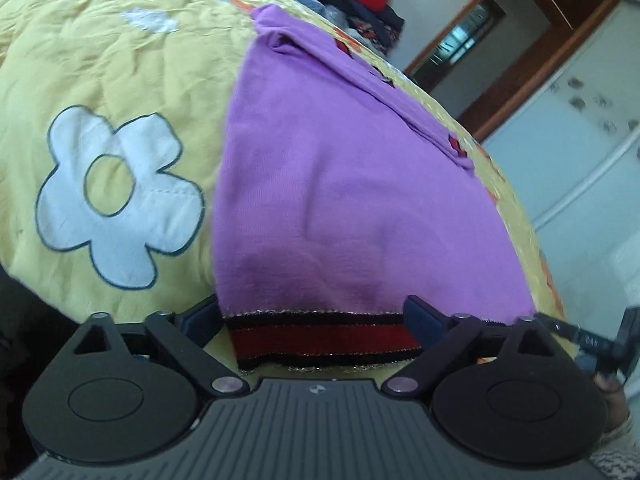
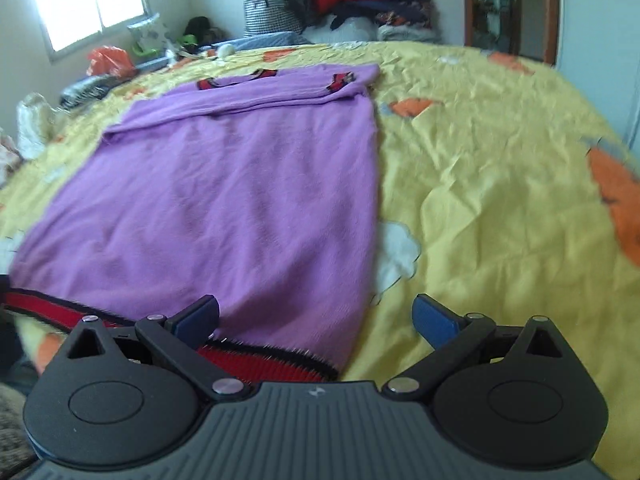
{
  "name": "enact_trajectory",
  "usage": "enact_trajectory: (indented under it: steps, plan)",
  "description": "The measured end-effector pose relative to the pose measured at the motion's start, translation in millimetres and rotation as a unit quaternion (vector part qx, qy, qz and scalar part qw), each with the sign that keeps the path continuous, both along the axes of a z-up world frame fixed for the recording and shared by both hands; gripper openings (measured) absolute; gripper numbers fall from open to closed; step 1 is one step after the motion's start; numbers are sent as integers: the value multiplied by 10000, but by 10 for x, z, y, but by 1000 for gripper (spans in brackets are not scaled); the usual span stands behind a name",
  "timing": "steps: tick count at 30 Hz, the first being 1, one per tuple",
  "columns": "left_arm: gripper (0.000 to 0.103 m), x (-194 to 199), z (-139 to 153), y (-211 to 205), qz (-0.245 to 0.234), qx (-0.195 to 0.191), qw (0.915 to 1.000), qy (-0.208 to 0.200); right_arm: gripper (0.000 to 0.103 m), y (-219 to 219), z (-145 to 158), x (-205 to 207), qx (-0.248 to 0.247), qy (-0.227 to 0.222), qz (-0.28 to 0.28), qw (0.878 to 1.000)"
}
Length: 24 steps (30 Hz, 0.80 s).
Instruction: Fold small clothes
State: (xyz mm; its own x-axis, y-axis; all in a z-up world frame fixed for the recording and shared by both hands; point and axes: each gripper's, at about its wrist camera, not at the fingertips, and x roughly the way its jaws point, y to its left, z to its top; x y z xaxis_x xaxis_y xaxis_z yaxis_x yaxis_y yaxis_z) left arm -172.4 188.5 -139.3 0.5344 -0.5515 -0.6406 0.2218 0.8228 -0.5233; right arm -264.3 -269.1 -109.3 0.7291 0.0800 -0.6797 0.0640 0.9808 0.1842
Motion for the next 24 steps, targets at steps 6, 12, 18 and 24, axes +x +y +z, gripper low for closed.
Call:
enact_trajectory:
  steps: [6, 12, 18, 24]
  plan:
    - [39, -30, -30, 241, 182, -163, 9996, 152, 103, -106, -11, -111, 314, -165, -60, 9994]
    - [10, -23, 35, 319, 210, -387, 9982, 418, 103, -112, -22, -114, 474, -196, 14, 9987]
    - [8, -27, 228, 253, -36, -722, 9973, 116, 103, -291, -21, -157, 1076, -229, -140, 9938]
    - [8, 31, 340, 183, -92, -901, 9959, -21, 101, -367, -33, -165, 1419, -211, -42, 9896]
